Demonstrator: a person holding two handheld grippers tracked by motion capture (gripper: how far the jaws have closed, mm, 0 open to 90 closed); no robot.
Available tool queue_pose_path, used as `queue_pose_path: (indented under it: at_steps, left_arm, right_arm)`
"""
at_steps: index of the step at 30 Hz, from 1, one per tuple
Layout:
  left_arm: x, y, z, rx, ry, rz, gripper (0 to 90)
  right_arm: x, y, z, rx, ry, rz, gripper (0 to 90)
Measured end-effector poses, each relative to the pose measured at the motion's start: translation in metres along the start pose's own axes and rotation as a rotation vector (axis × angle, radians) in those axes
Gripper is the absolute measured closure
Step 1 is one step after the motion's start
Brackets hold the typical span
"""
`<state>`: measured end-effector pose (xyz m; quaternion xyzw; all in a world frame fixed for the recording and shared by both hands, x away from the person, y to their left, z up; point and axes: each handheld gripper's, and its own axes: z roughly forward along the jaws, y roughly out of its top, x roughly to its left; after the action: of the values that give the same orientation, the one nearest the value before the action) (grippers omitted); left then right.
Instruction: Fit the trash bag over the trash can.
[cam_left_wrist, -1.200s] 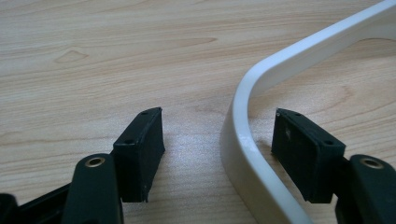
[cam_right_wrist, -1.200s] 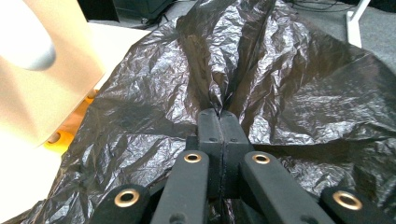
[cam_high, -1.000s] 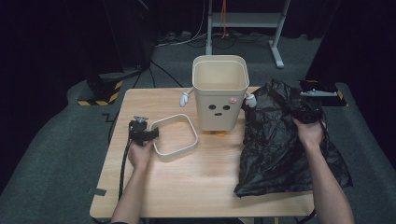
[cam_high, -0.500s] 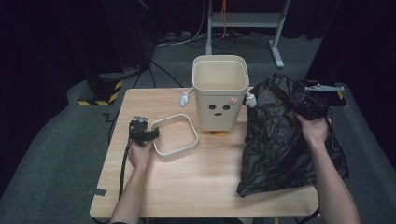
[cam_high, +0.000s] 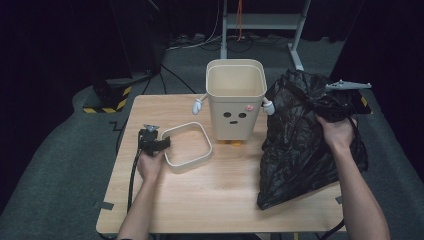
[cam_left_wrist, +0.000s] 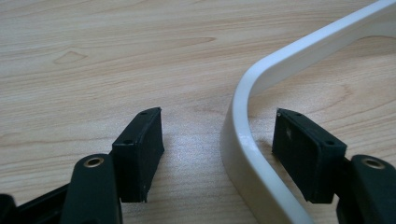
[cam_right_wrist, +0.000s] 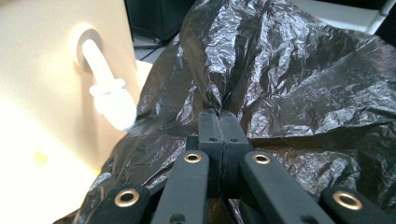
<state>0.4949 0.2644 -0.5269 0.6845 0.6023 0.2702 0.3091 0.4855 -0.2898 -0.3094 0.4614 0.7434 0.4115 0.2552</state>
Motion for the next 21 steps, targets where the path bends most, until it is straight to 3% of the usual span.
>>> queue_pose_path:
  at_steps: [6,11,21]
  left_arm:
    - [0.0,0.0,0.0,0.0,0.0,0.001,33.2]
    - [-0.001,0.0,0.0,-0.001,-0.001,-0.002,33.1]
    - [-0.001,0.001,0.001,0.002,-0.021,0.021,31.5]
  right_arm:
    - [0.005,0.014,-0.008,-0.02,0.018,-0.004,90.0]
    - [0.014,0.027,-0.025,-0.048,0.038,-0.028,90.0]
    - [0.026,0.038,-0.031,-0.071,0.082,-0.062,90.0]
